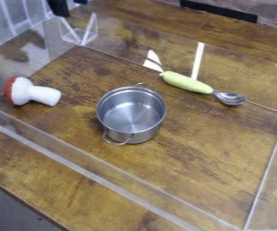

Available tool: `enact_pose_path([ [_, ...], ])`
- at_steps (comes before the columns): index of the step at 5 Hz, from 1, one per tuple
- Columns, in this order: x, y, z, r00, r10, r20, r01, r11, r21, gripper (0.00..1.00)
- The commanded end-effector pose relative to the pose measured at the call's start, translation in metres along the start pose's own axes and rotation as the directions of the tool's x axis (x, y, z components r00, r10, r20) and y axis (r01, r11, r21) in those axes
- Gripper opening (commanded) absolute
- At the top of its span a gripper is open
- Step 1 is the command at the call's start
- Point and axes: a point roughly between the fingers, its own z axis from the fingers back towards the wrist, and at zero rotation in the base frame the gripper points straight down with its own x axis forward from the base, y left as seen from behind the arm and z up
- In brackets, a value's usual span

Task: Remove the mushroom from the silver pot and put it on the table

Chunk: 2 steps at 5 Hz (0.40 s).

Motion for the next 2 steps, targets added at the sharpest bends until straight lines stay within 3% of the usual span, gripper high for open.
enact_pose_path([
  [1, 0.0052, -0.001, 0.028, 0.999, 0.034, 0.027, -0.032, 0.996, -0.079, 1.0],
  [2, 0.0033, 0.0035, 0.0286, 0.998, 0.059, 0.031, -0.056, 0.995, -0.087, 1.0],
])
